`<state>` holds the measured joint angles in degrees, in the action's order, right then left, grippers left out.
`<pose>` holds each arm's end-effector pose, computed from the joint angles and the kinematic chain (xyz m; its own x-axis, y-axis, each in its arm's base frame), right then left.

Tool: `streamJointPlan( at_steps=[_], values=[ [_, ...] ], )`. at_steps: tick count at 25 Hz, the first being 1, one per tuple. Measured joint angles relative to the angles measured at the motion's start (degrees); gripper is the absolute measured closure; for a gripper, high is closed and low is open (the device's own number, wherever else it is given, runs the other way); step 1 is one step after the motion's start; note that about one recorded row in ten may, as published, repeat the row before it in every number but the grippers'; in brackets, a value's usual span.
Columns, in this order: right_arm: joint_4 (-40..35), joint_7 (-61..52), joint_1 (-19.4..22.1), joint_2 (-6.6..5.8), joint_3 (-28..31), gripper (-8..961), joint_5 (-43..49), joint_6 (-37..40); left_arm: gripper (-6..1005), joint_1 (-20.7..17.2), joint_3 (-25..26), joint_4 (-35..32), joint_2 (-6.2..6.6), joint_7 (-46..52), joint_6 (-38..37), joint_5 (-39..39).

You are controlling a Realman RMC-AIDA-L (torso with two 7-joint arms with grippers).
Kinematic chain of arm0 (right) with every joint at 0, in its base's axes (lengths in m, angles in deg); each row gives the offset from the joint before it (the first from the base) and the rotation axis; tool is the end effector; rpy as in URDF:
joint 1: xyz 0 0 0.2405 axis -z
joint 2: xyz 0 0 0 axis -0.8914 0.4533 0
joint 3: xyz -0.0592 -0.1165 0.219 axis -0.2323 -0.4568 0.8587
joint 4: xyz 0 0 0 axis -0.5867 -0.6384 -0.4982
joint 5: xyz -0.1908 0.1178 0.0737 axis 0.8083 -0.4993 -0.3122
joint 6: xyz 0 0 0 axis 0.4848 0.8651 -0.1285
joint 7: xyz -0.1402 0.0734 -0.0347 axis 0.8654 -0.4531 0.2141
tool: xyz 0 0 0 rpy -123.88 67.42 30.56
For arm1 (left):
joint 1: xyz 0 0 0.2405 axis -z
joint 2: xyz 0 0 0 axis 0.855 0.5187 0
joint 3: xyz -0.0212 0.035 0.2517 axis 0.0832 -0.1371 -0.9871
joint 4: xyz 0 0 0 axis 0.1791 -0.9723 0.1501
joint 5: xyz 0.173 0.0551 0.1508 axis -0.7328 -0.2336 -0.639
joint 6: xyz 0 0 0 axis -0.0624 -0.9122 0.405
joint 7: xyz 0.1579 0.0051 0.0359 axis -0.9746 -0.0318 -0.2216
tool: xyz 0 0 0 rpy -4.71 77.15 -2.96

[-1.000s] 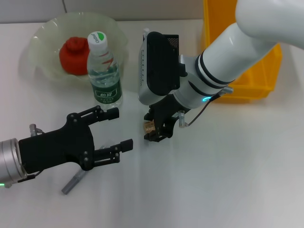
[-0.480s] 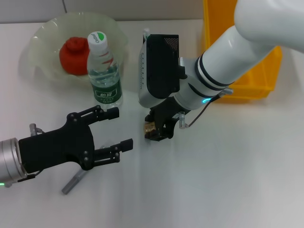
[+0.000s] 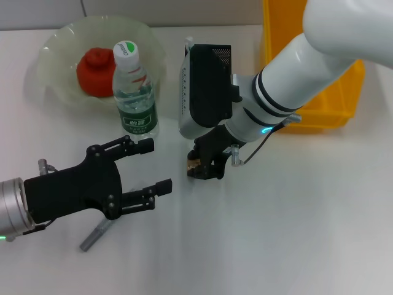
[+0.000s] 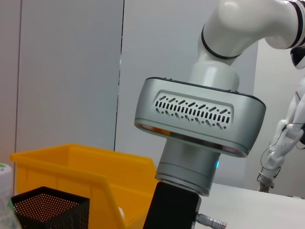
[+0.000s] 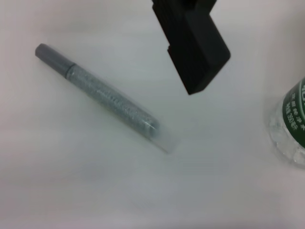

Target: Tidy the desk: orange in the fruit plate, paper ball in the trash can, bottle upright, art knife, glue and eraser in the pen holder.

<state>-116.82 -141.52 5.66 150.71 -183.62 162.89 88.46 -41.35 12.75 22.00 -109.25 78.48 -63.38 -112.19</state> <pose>0.1243 0.3970 -0.1667 0.9385 0.0354 0.3435 0.0739 -0.9923 -0.0997 -0.2901 0.2822 -0.0390 0.7587 0.1122 0.6417 0.3029 -0.9329 -0.1950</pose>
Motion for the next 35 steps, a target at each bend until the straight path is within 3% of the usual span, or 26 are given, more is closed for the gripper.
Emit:
streamJointPlan(
  at_steps=[4,25,33,35],
  values=[
    [-0.02,-0.06,0.10,0.00,0.00,649,0.00,-0.10,200,0.00,0.00,-0.07,0.00,0.00,0.00,0.00],
    [-4.18,-0.31,3.33,0.00,0.50,694,0.01,-0.31,201,-0.02,0.00,-0.11,0.00,0.00,0.00,0.00],
    [-13.30,-0.84,11.03,-0.48,4.57,690,0.54,1.51,201,-0.09,0.09,-0.12,0.00,0.00,-0.01,0.00],
    [-19.64,-0.53,16.88,-0.50,9.38,689,0.58,2.64,201,-0.04,0.09,-0.05,0.00,0.00,0.00,0.02]
  ],
)
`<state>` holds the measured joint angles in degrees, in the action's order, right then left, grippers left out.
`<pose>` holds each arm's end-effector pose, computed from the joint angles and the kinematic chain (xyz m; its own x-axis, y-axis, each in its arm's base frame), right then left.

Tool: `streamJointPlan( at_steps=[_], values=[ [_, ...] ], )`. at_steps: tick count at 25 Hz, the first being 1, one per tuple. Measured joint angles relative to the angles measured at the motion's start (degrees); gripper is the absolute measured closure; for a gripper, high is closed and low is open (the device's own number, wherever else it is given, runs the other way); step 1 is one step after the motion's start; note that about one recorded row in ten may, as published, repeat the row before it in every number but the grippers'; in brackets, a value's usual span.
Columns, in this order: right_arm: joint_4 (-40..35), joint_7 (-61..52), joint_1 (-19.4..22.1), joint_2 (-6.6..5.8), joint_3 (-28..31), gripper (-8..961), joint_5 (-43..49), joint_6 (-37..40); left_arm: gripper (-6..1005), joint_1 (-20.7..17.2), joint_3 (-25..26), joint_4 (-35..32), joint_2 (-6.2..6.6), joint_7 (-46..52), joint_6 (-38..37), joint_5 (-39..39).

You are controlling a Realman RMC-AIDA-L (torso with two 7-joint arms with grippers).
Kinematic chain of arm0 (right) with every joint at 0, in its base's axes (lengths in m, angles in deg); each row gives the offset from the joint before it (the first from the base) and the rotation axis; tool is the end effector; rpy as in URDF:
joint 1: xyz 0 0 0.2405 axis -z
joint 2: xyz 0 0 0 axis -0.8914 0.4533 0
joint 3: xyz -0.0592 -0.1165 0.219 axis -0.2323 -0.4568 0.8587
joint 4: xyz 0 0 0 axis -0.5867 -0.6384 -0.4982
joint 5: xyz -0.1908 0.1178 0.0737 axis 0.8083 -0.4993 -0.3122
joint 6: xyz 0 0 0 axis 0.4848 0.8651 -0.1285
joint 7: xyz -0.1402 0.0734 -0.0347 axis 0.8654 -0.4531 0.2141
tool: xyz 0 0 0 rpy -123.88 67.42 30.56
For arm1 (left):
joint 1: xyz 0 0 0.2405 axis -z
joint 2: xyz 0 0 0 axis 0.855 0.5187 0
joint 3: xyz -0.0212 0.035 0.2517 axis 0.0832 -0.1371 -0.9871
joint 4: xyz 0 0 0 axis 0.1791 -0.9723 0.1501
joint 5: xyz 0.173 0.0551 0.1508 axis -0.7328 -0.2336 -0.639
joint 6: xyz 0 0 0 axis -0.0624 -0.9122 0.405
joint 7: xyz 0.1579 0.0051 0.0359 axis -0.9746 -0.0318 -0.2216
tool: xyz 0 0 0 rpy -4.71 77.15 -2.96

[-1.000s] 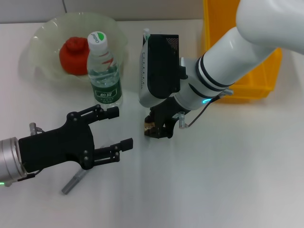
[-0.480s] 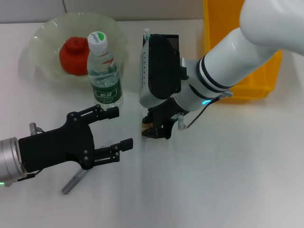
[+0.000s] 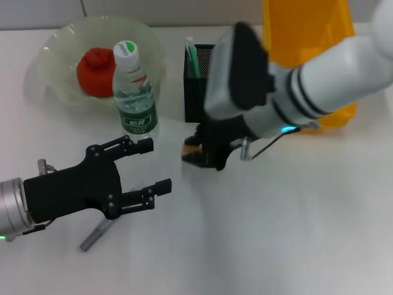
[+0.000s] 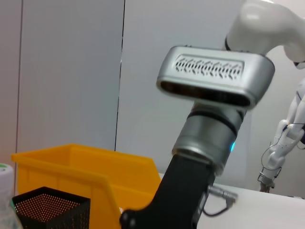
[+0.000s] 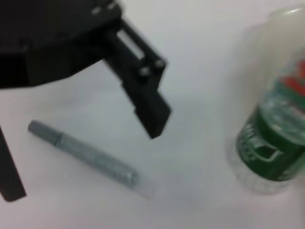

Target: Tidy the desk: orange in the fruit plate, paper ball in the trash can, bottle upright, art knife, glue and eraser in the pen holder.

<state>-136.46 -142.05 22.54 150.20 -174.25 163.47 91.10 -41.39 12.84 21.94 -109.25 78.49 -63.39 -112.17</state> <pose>0.1254 0.3902 -0.1245 0.9913 -0.0857 0.0996 -0.0625 -0.9744 -0.2159 -0.2902 0.2823 -0.0385 0.7583 0.1115 0.6423 0.3037 -0.9322 -0.1967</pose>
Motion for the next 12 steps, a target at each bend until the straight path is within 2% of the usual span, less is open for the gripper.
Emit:
streamJointPlan(
  at_steps=[3,4,5,6,8,10,12],
  values=[
    [-1.58,0.05,1.45,0.00,1.27,687,-0.03,0.36,201,0.00,0.00,0.01,0.00,0.00,0.00,0.00],
    [-4.43,0.16,4.14,0.03,3.65,687,-0.27,1.02,201,0.02,0.00,0.03,0.00,0.00,0.01,0.02],
    [-4.43,0.16,4.14,0.03,3.65,686,-0.27,1.02,201,0.02,0.00,0.03,0.00,0.00,0.01,0.02],
    [-6.68,0.47,6.75,0.19,5.72,686,-0.79,1.43,201,0.02,0.00,0.06,0.00,0.00,0.01,0.02],
    [-7.30,0.82,7.74,0.24,6.55,685,-1.34,1.49,201,0.03,0.00,0.13,0.00,0.00,0.01,0.03],
    [-8.07,3.19,10.14,0.33,9.26,684,-5.55,1.95,201,0.04,0.00,0.16,0.00,0.00,0.01,0.05],
    [-8.09,4.08,10.71,0.33,10.06,683,-7.34,2.19,201,0.04,0.00,0.16,-0.03,0.00,0.01,0.07]
  ],
)
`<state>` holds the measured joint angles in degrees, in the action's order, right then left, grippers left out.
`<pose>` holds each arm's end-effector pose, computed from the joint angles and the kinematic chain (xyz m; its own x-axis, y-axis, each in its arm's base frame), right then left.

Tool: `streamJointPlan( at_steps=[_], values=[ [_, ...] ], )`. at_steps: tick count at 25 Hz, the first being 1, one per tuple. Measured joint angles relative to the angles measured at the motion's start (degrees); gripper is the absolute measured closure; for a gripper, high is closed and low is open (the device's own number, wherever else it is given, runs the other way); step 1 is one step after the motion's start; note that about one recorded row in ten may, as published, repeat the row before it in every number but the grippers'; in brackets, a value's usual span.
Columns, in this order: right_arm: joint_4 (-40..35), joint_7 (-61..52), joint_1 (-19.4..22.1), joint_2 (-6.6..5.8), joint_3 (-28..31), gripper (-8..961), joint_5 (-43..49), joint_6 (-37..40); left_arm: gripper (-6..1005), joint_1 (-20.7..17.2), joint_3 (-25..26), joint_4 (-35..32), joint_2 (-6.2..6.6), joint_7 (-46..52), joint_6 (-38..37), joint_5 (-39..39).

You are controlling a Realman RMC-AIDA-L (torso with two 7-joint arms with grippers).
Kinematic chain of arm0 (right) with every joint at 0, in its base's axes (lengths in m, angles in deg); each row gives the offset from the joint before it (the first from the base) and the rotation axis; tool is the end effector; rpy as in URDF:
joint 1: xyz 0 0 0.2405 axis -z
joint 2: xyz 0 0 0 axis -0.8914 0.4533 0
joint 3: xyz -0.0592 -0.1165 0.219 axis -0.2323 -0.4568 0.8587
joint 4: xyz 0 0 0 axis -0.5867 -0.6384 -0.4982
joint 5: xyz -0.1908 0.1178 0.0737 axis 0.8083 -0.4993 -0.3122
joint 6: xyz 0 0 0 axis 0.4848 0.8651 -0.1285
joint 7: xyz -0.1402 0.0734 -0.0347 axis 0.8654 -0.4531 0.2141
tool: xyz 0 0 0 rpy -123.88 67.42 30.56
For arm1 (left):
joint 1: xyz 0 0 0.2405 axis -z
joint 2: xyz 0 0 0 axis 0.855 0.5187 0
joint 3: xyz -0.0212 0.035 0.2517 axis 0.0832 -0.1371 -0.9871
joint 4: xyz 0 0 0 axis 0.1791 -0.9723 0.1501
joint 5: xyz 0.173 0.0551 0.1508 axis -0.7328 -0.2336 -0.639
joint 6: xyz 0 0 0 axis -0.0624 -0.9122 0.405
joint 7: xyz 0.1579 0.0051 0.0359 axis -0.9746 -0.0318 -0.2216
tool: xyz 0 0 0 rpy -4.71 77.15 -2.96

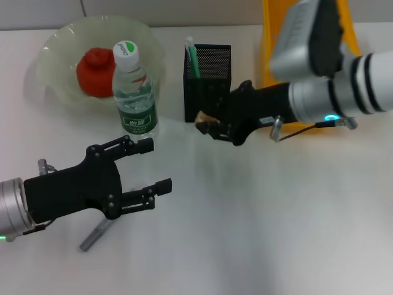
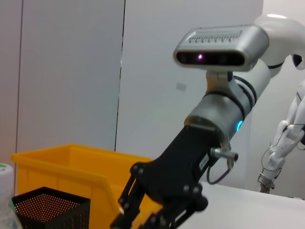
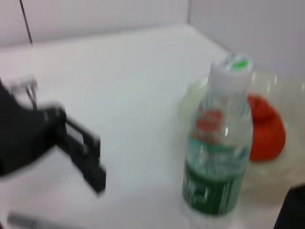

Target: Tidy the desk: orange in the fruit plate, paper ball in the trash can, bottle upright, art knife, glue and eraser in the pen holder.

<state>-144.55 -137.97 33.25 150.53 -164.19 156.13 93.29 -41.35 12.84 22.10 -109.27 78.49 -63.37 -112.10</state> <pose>0.1424 0.3905 -0.0761 0.9695 -0.1977 -0.1447 -0.2322 -0.9299 -0.2854 -0.2901 0.2823 -0.0389 0.7568 0.1133 0.6438 0.3058 -0.9318 -0.1955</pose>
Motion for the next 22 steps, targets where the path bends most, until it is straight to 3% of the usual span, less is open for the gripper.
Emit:
streamJointPlan(
  at_steps=[8,16,22],
  values=[
    [1.06,13.85,5.15,-0.34,10.54,679,-21.77,2.84,201,-0.09,0.00,0.13,-0.07,0.00,-0.01,0.02],
    [6.37,21.37,5.41,-0.37,14.32,675,-30.88,3.59,201,-0.12,0.00,0.33,-0.06,-1.30,-0.01,0.01],
    [14.10,28.39,2.74,-0.53,15.82,672,-34.29,2.27,201,-0.05,-0.02,0.40,-0.14,-1.72,-0.25,0.00]
  ],
)
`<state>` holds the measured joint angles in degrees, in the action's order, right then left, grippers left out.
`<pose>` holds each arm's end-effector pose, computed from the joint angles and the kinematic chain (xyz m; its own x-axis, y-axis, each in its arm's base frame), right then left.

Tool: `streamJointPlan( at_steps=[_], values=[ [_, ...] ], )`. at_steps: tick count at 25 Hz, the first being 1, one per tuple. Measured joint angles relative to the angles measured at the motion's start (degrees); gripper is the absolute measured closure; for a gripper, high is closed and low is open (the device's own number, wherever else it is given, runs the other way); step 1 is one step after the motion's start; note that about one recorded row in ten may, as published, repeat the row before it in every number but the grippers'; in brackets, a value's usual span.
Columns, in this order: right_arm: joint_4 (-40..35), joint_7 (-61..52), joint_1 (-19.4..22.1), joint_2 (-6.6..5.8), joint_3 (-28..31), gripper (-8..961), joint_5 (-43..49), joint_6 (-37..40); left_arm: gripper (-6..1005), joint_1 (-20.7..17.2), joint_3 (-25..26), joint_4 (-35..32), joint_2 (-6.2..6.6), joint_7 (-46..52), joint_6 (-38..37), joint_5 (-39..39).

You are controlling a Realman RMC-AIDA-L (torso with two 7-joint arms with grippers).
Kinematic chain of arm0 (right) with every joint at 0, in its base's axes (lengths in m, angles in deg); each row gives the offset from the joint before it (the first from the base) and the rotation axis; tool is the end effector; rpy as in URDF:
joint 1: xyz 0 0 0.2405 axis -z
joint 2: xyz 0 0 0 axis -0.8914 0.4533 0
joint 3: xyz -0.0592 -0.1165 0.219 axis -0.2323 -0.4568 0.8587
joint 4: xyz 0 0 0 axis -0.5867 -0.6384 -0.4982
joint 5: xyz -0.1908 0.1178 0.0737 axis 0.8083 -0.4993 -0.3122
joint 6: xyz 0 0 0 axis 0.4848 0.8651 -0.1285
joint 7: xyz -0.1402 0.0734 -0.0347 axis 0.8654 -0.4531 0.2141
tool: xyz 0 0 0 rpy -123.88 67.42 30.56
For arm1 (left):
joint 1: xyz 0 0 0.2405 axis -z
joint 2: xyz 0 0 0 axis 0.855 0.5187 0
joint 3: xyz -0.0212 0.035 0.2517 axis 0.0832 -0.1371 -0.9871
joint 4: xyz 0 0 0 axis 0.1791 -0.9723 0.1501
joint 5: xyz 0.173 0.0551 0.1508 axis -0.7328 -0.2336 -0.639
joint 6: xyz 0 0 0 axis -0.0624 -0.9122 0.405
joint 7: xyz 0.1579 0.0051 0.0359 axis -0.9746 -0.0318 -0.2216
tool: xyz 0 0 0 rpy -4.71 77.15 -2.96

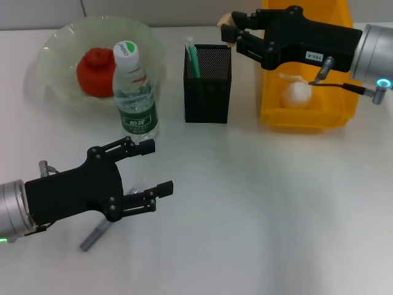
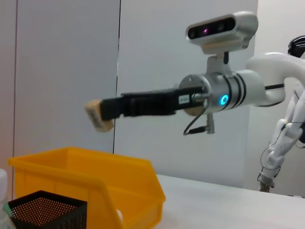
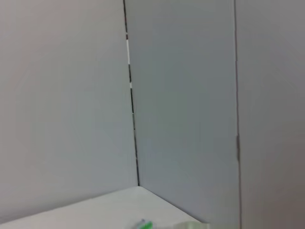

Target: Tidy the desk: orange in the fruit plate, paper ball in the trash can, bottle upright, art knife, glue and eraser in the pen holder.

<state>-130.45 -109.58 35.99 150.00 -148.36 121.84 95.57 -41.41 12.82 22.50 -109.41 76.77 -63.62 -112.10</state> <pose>0.1701 0.4120 -0.0152 0.7758 -0.1083 -0.6216 -0.3882 -0.8586 -0.3349 -0.2899 0.2802 -0.0408 0.7603 0.0920 0.6430 0.2875 -0.9353 -0.2062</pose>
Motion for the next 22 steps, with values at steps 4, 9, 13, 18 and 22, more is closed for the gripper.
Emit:
streamJointPlan(
  at_steps=[4,9,13,18,22],
  values=[
    [4.50,2.52,-2.05,0.10,0.46,670,-0.11,-1.30,201,0.06,-0.06,0.00,-0.01,-0.01,0.13,0.00],
    [10.61,5.49,-6.08,0.10,0.56,668,-0.25,-3.62,201,0.43,-0.02,0.00,-0.02,-0.03,0.19,0.00],
    [14.29,6.80,-8.83,0.15,0.02,666,0.00,-5.89,201,0.68,-0.01,0.01,-0.02,-0.04,0.21,0.00],
    [15.28,7.17,-9.71,0.17,-0.16,663,0.26,-6.80,201,0.79,-0.06,0.08,-0.09,-0.01,0.25,0.00],
    [15.52,7.19,-9.80,0.17,-0.24,661,0.39,-6.91,201,1.04,0.01,0.09,-0.11,0.09,0.25,0.00]
  ],
)
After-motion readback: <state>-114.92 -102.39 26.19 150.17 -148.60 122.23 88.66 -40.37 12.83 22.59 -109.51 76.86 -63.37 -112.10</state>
